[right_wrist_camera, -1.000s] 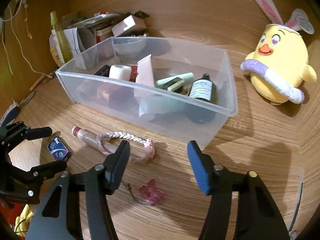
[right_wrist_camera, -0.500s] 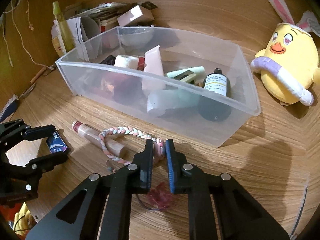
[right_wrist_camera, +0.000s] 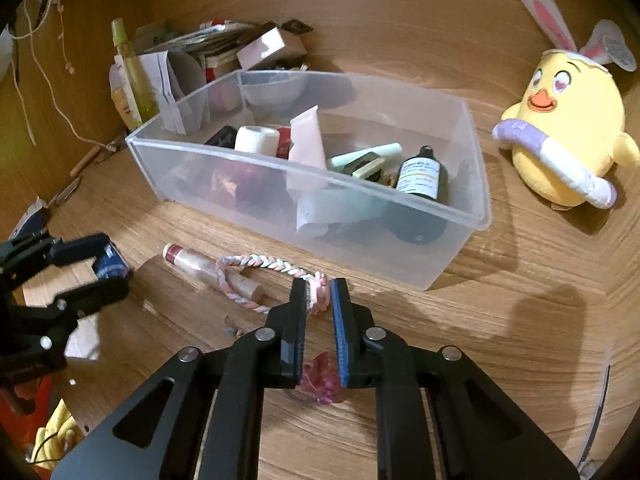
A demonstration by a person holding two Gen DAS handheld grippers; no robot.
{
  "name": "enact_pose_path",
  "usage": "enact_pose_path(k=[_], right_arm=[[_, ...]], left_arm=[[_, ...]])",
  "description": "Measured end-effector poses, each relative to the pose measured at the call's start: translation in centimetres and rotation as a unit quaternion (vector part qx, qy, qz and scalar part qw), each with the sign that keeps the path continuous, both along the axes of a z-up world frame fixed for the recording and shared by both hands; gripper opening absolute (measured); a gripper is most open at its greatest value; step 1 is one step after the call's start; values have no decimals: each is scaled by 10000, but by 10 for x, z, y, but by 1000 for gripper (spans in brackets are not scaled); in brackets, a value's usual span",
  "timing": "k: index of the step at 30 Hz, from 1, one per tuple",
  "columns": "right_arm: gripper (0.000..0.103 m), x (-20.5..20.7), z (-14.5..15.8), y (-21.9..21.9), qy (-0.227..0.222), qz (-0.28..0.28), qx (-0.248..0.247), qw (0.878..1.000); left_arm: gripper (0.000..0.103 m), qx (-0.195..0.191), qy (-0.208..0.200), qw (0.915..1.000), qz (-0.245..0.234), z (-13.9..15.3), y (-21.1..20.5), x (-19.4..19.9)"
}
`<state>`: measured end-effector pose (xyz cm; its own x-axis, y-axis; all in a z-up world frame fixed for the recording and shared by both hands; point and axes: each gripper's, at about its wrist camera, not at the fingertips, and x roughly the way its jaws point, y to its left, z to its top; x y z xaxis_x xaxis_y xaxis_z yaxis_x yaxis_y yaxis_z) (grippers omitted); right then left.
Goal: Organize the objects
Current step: 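Grasp the blue Max staple box with the left gripper while the right gripper grasps the rope bracelet, then carry the staple box and rope bracelet over the clear box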
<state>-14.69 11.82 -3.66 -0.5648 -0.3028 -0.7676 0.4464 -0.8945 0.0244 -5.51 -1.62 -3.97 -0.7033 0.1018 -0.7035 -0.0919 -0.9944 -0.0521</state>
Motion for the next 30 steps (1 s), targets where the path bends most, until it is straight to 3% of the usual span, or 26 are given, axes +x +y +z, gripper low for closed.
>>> enact_pose_path(k=[5, 13, 21, 30], right_arm=[[13, -10, -14, -5, -192, -14, 165, 9997], [10, -8, -12, -7, -8, 4, 242, 9997], [10, 9, 22, 8, 314, -78, -471, 9984], [10, 26, 58, 20, 770, -95, -793, 9938]], left_arm=[[49, 165, 180, 9997, 75, 12, -4, -5], [49, 306, 506, 9982, 97, 31, -5, -14], [49, 401, 741, 9963, 167, 46, -6, -17], [49, 381, 1010, 9938, 278, 65, -10, -19]])
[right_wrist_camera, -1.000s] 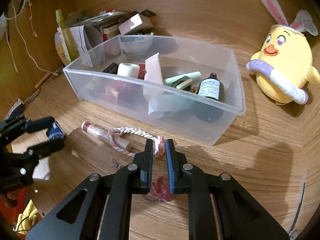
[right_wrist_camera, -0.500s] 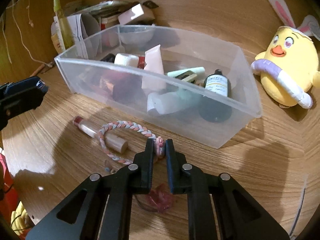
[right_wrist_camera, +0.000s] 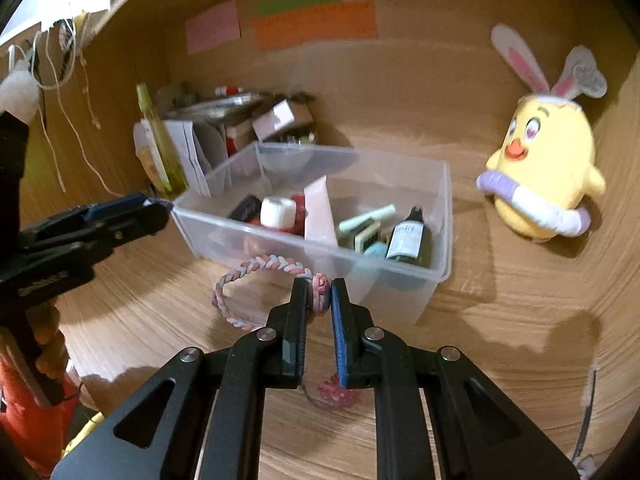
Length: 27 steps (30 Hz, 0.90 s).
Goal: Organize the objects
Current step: 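Carry the staple box and rope bracelet over the clear box, then lower the staple box and bracelet into the clear box and open both grippers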
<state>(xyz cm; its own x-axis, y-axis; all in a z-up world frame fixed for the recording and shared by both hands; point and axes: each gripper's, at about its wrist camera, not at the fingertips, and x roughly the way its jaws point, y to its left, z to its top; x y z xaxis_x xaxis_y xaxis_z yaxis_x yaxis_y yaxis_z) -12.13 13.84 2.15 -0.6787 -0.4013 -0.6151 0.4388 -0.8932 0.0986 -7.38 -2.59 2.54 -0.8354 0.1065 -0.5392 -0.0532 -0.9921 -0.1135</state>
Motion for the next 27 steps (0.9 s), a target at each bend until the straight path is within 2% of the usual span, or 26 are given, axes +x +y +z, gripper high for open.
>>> enact_pose_path(k=[5, 12, 22, 27], right_arm=[[10, -4, 20, 4, 241, -93, -217, 9994], [10, -18, 39, 4, 520, -220, -257, 9981], [10, -40, 50, 0, 648, -297, -238, 9972], [11, -49, 46, -3, 600, -344, -164, 9975]], left_arm=[[49, 48, 135, 9999, 83, 10, -5, -3], [49, -12, 323, 9993, 179, 25, -6, -10], [49, 5, 406, 9988, 277, 32, -12, -27], [49, 37, 267, 9991, 313, 25, -15, -40]])
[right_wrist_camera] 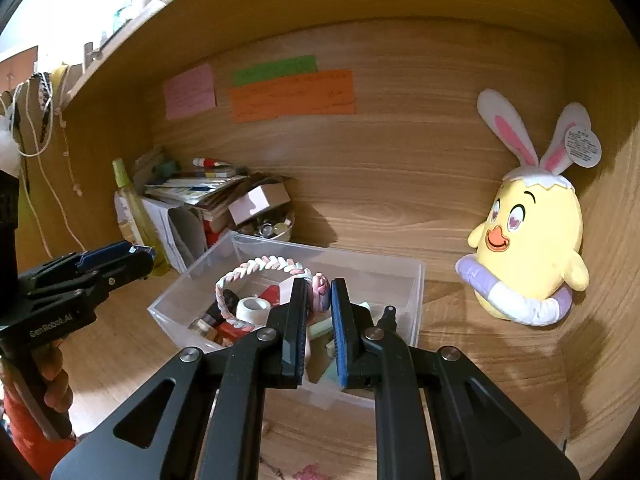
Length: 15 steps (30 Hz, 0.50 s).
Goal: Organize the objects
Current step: 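Lower the staple box and bracelet into the clear box and open both grippers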
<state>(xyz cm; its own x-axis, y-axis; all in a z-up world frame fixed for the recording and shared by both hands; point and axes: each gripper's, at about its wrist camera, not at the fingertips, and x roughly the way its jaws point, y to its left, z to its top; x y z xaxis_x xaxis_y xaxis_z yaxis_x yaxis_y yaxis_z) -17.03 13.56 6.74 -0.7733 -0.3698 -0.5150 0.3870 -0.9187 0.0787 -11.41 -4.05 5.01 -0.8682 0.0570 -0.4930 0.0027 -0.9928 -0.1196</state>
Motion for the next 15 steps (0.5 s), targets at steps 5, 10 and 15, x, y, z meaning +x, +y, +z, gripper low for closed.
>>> enact_pose_path(k=[5, 10, 15], right_arm=[[11, -10, -13, -4, -145, -43, 126, 9998], [11, -20, -29, -4, -318, -83, 234, 9992], [11, -31, -43, -6, -513, -101, 317, 9981]], left_arm=[[49, 47, -275, 9996, 1, -16, -3, -16], [49, 80, -528, 9986, -10, -31, -3, -30], [49, 140, -749, 9970, -93, -43, -2, -41]])
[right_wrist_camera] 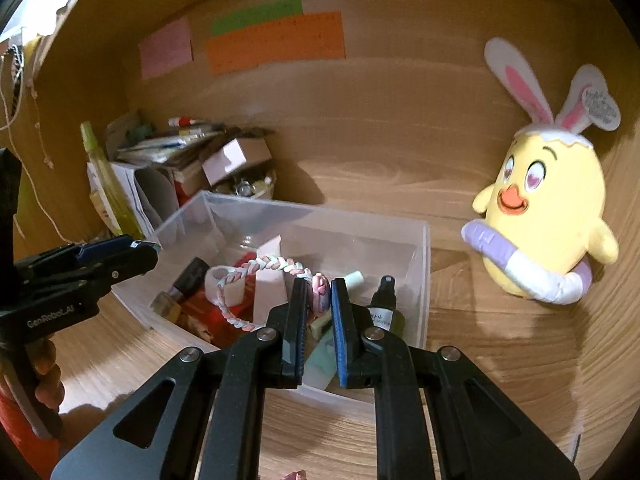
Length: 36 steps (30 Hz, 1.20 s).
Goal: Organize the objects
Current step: 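Lower the staple box and bracelet into the clear box and open both grippers, then withdraw both grippers toward the white tube and pink hair clip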
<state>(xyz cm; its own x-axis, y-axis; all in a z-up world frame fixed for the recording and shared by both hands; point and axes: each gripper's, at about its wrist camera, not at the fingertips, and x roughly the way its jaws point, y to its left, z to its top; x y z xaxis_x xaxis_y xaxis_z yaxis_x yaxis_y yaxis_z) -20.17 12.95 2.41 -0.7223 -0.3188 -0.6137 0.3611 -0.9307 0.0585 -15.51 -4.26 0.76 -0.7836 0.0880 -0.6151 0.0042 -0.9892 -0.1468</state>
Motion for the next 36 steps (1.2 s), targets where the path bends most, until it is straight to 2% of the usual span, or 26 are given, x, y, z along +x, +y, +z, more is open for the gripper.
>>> enact_pose_path(k=[10, 15, 18, 20, 23, 28, 32, 36], right_arm=[[11, -12, -23, -12, -304, 104, 241, 9992], [11, -12, -25, -17, -314, 166, 331, 9988], [12, -10, -23, -18, -322, 217, 339, 9987], [20, -7, -21, -17, -325, 226, 320, 9987], [35, -1, -14, -14, -232, 207, 266, 9992], [49, 15, 0, -10, -17, 201, 239, 9995], [59, 31, 8, -2, 151, 200, 246, 9994], [62, 45, 11, 4, 255, 173, 312, 9990]], left_arm=[[49, -230, -228, 9994, -155, -17, 15, -13], [49, -298, -237, 9991, -191, -17, 18, -13], [57, -278, -193, 9993, -181, -13, 17, -10], [64, -265, -151, 9994, -160, -11, 16, -7], [68, -283, -115, 9995, -117, -6, 15, -1], [73, -256, -57, 9996, -81, 2, 12, 10], [76, -252, 23, 9996, -92, 8, 10, 23], [76, -302, 43, 9995, -110, 10, 11, 35]])
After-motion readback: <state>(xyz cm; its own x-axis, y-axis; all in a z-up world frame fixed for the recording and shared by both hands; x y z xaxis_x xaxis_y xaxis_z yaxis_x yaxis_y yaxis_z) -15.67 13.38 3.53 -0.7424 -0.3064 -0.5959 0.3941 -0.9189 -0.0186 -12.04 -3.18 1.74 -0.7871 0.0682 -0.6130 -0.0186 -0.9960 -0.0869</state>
